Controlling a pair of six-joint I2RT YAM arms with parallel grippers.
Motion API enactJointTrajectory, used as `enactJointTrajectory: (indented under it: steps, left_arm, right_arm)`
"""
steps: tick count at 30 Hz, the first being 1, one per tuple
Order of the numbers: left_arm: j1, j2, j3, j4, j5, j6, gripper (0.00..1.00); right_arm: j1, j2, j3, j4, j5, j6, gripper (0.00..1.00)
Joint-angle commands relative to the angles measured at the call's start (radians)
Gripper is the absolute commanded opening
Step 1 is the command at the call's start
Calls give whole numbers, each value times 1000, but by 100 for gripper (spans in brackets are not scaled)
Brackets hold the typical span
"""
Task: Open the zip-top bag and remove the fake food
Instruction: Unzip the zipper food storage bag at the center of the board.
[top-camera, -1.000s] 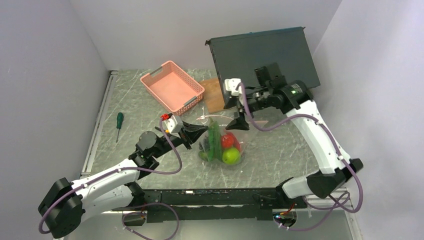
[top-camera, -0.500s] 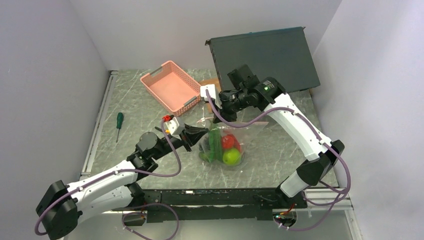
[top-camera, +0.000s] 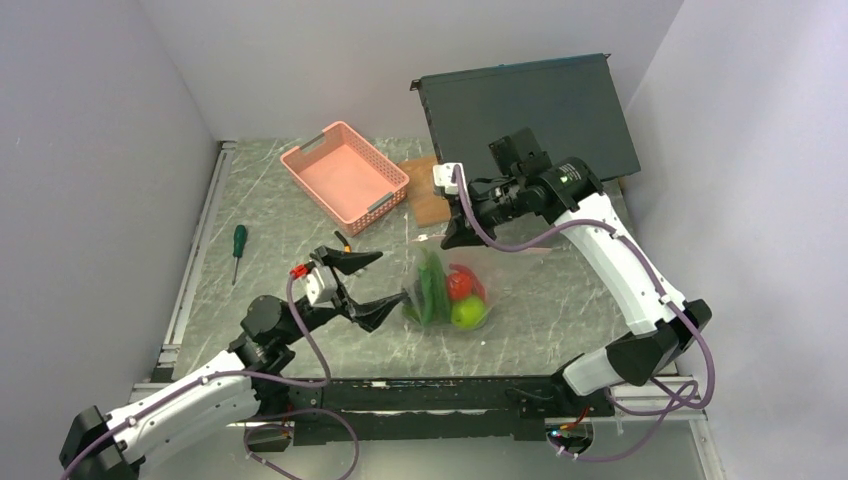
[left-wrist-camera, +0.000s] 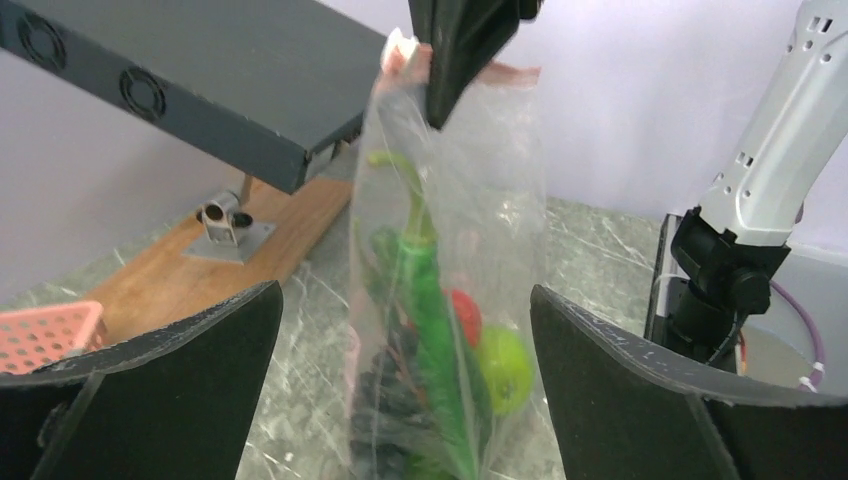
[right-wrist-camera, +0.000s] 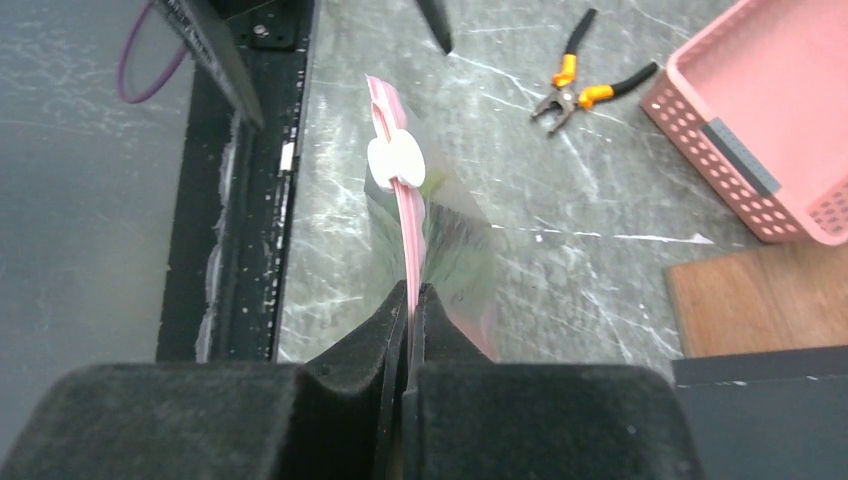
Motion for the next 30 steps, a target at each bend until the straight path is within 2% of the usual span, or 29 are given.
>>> enactJointTrajectory:
  steps: [1, 4, 8, 15, 21, 24, 30]
  left_arm:
    - [-5, -45, 19, 28, 4, 103, 100]
    - [-4, 8, 98, -25, 27, 183, 100]
    - [-3, 105, 154, 16, 76, 217, 99]
    - [-4, 279, 256, 74, 167, 156, 74]
    - [-4, 326, 245, 170, 205, 61, 64]
    - [-4, 328, 235, 198, 224, 33, 63]
    - [-4, 276, 180, 234, 233, 6, 72]
  right_arm:
    - [-1, -43, -59, -9, -141, -54, 0]
    - [-7, -34, -66, -26, -182, -82, 0]
    - [-14, -27, -43, -65, -222, -121, 0]
    - [-19, -39, -56, -80, -240, -151, 0]
    - [-27, -48, -71, -66, -237, -145, 0]
    - [-28, -49, -86, -46, -226, -131, 0]
    - [-34, -49, -81, -37, -223, -114, 0]
